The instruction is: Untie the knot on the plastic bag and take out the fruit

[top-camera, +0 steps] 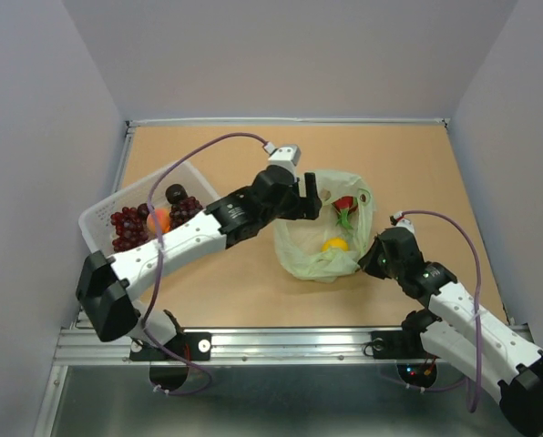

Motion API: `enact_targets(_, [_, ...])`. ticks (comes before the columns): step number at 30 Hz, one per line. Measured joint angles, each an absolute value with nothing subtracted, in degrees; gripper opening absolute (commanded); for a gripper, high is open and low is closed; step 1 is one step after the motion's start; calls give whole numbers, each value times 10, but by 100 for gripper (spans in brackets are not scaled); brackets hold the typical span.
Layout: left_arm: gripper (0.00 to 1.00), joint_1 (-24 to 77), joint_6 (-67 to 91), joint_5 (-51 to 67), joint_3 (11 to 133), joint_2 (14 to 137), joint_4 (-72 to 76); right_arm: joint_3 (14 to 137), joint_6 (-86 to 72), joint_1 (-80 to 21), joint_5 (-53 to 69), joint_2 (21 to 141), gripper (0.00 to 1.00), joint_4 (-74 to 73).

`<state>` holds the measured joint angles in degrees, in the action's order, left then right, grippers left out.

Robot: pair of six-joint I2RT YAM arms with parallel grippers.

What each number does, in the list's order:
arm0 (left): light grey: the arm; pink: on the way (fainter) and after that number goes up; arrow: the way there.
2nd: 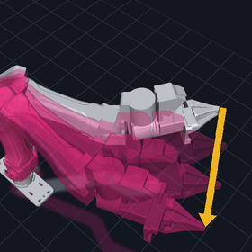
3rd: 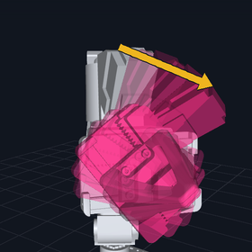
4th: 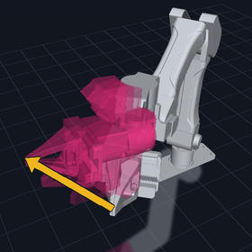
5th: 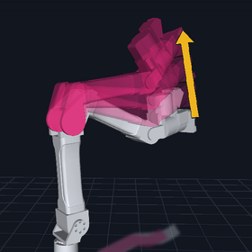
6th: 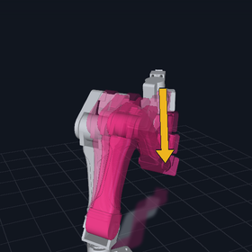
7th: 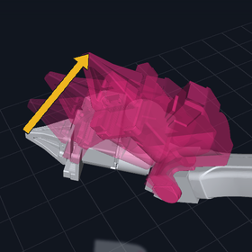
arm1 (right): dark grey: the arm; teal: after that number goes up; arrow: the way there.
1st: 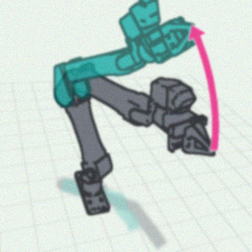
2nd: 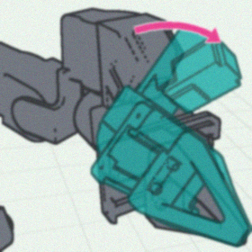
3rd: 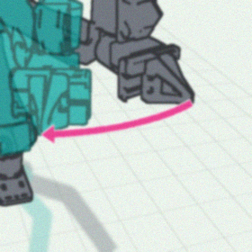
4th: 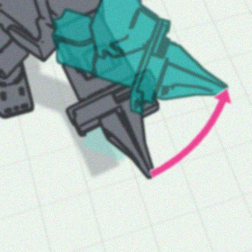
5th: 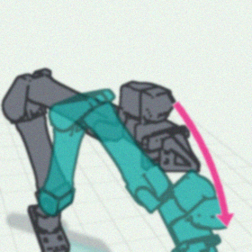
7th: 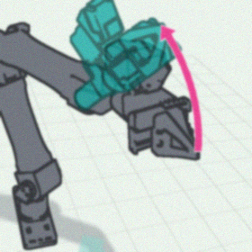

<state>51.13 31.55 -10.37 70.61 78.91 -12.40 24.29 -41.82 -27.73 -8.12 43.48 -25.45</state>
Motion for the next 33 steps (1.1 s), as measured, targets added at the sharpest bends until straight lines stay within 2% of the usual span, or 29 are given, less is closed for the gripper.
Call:
enact_targets(11, [90, 618, 324, -156, 856, 1048, -75, 243, -419, -277, -75, 434, 9, -254])
enact_targets(19, [89, 622, 302, -240, 932, 1177, -77, 243, -418, -277, -66, 434, 9, -254])
enact_targets(25, [85, 618, 289, -273, 959, 1221, -79, 243, -418, -277, -60, 430, 9, -254])
enact_targets(27, [79, 616, 285, -279, 972, 1234, -81, 243, -418, -277, -59, 430, 9, -254])
enact_targets(28, [71, 614, 283, -282, 979, 1240, -81, 243, -417, -277, -57, 430, 9, -254])
enact_targets(30, [63, 612, 279, -284, 989, 1251, -81, 243, -415, -277, -56, 429, 9, -254])
enact_targets(31, [47, 610, 275, -286, 994, 1257, -83, 243, -414, -277, -55, 429, 9, -254])
enact_targets(33, [28, 608, 268, -284, 1005, 1268, -89, 243, -411, -277, -55, 429, 9, -254])
